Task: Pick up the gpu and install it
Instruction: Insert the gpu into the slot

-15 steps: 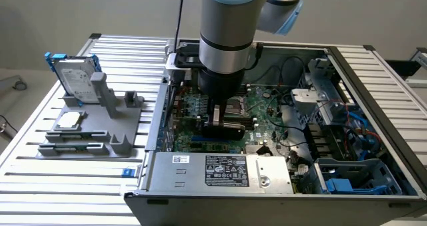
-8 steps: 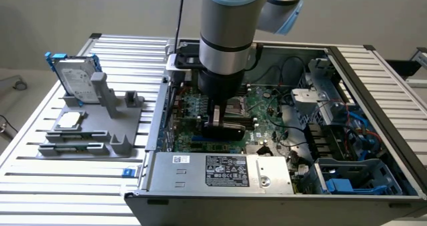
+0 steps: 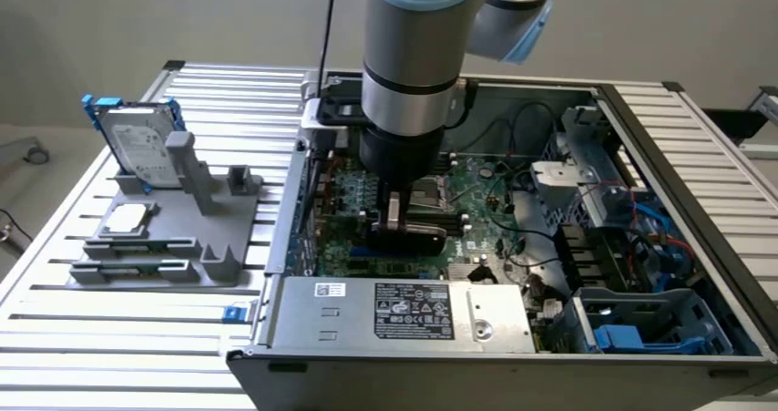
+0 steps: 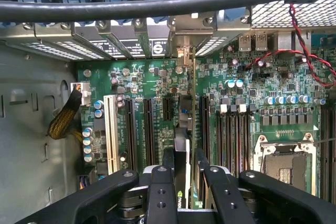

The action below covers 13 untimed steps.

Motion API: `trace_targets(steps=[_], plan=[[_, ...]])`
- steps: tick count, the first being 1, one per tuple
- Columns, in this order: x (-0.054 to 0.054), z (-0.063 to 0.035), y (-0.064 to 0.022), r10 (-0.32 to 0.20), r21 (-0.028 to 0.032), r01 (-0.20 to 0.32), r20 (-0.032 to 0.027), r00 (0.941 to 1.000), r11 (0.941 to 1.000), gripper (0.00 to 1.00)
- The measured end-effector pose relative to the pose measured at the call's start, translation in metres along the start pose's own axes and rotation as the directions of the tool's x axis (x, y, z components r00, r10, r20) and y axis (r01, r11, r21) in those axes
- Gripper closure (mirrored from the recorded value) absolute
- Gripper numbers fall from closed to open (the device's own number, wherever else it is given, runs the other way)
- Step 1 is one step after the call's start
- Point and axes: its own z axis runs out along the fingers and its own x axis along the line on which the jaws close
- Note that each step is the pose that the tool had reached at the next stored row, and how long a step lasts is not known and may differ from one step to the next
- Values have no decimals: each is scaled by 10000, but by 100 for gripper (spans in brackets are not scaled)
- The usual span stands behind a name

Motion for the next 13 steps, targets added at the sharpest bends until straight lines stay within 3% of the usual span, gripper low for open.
trace_targets(steps=[13], plan=[[1, 12, 7, -86, -4, 86, -3, 10000, 10000, 74]])
